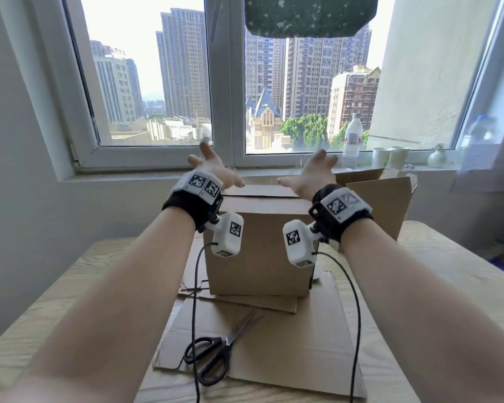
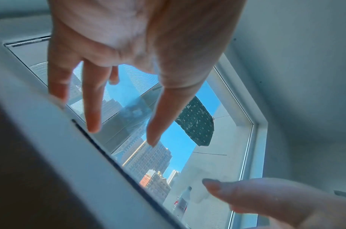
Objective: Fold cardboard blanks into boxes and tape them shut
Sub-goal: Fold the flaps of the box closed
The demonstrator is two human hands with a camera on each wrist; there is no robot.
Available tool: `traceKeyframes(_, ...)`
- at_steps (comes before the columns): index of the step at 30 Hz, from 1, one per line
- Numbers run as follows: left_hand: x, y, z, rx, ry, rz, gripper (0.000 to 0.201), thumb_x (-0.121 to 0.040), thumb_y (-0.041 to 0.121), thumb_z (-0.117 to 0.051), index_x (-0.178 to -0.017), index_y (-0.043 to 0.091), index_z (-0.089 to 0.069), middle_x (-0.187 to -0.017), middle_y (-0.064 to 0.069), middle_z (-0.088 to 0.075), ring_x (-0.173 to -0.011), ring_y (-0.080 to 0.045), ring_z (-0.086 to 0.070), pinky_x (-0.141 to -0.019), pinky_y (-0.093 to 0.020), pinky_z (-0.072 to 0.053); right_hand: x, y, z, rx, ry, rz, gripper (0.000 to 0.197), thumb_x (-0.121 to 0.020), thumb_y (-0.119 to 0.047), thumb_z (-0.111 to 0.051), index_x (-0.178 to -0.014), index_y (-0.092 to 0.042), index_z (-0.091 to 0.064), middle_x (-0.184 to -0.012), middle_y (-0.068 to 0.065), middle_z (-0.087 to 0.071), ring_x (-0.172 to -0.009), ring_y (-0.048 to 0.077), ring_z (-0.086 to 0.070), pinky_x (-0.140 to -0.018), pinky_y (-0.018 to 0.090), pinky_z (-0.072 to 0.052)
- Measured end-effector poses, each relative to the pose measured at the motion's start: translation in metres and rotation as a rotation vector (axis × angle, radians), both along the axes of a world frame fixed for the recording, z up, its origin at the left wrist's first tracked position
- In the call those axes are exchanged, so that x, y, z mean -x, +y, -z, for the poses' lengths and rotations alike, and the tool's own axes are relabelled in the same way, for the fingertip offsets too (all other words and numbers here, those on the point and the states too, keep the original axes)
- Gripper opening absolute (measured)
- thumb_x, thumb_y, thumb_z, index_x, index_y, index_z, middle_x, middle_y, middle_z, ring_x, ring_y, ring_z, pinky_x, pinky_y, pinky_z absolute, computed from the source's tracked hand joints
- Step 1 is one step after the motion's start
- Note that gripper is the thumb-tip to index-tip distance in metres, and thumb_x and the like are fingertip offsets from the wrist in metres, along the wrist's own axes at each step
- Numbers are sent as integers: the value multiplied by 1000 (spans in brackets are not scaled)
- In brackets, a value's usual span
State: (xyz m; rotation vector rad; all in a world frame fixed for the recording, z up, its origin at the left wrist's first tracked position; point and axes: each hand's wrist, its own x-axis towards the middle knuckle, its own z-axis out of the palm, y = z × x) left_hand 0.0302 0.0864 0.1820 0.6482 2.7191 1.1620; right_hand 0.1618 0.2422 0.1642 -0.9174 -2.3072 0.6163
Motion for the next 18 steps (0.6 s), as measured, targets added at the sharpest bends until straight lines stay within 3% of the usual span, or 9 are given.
traceKeyframes(3,8,12,-10,79,-27,-19,139,-74,33,-82,-137,33,42,-159,-17,20,-140,-40,-33,-106,-57,-41,13,2,-25,169,-113,34,94,-81,-41,-77,-146,-11,-16,-134,18,-25,-123,37,-49,-100,40,-50)
traceKeyframes(5,10,16,-14,97,-57,4,132,-79,32,-77,-140,34,40,-160,-24,-4,-136,-37,-41,-106,-55,-42,22,6,-33,278,-100,32,76,-79,-42,-78,-132,-11,-34,-122,17,-39,-110,34,-60,-92,45,-55)
traceKeyframes(7,10,18,-17,45,-76,22,110,-82,27,-74,-149,36,12,-145,-23,-39,-123,-35,-55,-101,-51,-48,24,5,-34,424,-12,-43,42,-87,-40,-70,-104,-9,-46,-102,10,-54,-92,27,-65,-78,41,-59)
traceKeyframes(8,9,17,-19,26,-63,25,97,-80,25,-75,-147,31,-6,-135,-19,-47,-116,-34,-59,-98,-49,-50,23,5,-32,441,9,-73,30,-93,-36,-64,-102,-12,-49,-100,8,-57,-86,24,-64,-69,33,-59)
traceKeyframes(10,15,15,-18,25,-81,10,84,-78,25,-75,-140,26,-17,-128,-17,-50,-110,-32,-62,-94,-48,-52,25,9,-27,383,-5,-138,24,-101,-30,-51,-118,-14,-56,-121,9,-60,-92,23,-61,-59,24,-48)
traceKeyframes(13,24,11,-15,24,-144,-9,86,-78,24,-70,-139,29,-10,-124,-15,-53,-102,-29,-66,-89,-51,-54,32,21,-11,427,85,-101,41,-103,-21,-45,-142,-6,-43,-146,12,-46,-125,29,-52,-46,14,-44)
traceKeyframes(15,25,7,-16,-36,-187,-26,58,-79,20,-69,-118,21,-26,-108,-16,-59,-93,-28,-70,-84,-52,-56,33,18,-4,462,143,36,45,-99,-25,-52,-135,-1,-39,-140,17,-48,-120,32,-55,-65,19,-53)
traceKeyframes(17,15,-1,-20,-113,-220,-31,41,-76,12,-69,-91,16,-31,-98,-15,-58,-86,-28,-71,-78,-53,-57,30,13,-2,392,85,233,58,-92,-40,-61,-126,-1,-36,-130,19,-51,-114,33,-58,-88,38,-49)
traceKeyframes(18,6,-4,-23,-140,-223,-14,35,-79,9,-67,-83,13,-32,-94,-14,-57,-86,-28,-70,-76,-51,-59,29,10,-3,361,70,278,64,-90,-48,-61,-126,-1,-34,-126,18,-51,-112,33,-58,-92,41,-47)
